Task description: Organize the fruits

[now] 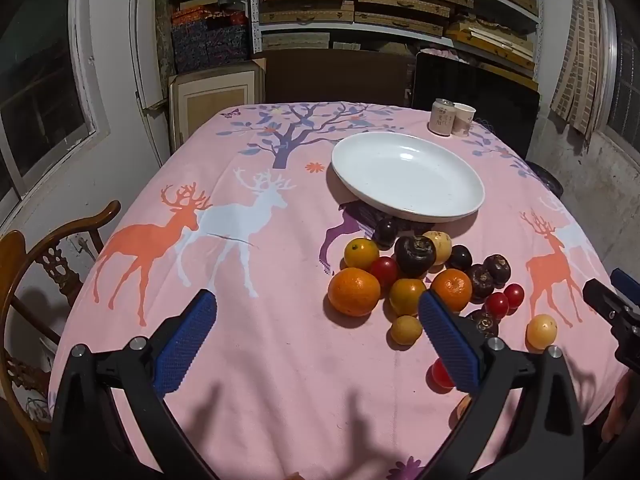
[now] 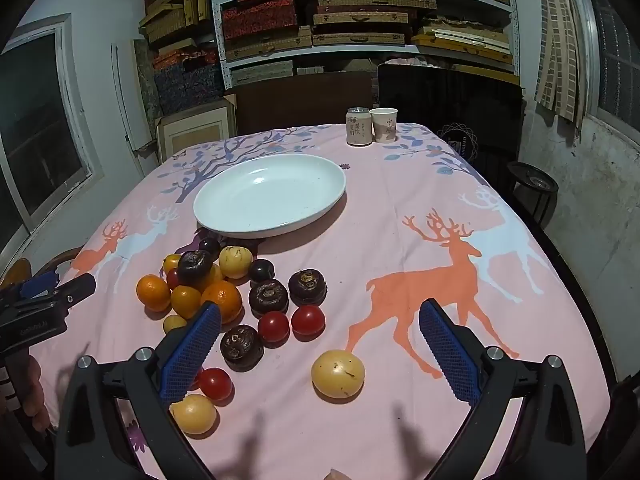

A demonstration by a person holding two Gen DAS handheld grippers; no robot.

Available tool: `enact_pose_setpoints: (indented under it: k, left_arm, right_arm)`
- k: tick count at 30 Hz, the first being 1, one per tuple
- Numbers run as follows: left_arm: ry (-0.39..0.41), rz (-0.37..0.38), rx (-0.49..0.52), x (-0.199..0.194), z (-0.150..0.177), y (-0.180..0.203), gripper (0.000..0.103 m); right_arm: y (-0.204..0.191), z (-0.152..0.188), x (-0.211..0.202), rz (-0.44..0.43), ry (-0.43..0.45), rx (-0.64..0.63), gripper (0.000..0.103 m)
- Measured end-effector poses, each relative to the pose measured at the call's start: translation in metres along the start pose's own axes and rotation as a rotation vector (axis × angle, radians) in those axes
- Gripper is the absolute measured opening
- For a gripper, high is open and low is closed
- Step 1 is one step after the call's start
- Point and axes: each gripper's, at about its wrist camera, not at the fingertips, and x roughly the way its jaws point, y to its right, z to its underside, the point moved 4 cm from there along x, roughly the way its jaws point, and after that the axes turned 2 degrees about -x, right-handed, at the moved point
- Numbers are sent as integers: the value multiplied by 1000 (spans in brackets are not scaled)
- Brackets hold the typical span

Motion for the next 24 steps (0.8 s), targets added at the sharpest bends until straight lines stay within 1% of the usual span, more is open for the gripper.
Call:
enact_pose_setpoints:
  k: [3, 6, 10, 11, 24]
  left_arm:
    - [-4, 8, -5, 0, 0, -1, 99]
    - [5, -4, 9, 0, 0, 0, 99]
    - [4, -1, 9, 0, 0, 0, 99]
    - [4, -1, 9, 0, 0, 0, 99]
    - [6, -1, 8, 0, 0, -1, 99]
  right_arm:
    - [0, 1, 0, -2, -2, 0, 99]
    - [0, 1, 1, -5, -7, 0, 99]
    - [-2, -3, 2, -6, -6, -3, 99]
    - [2, 2, 1, -10, 3, 2, 99]
    - [-3, 2, 0, -9, 3, -6, 99]
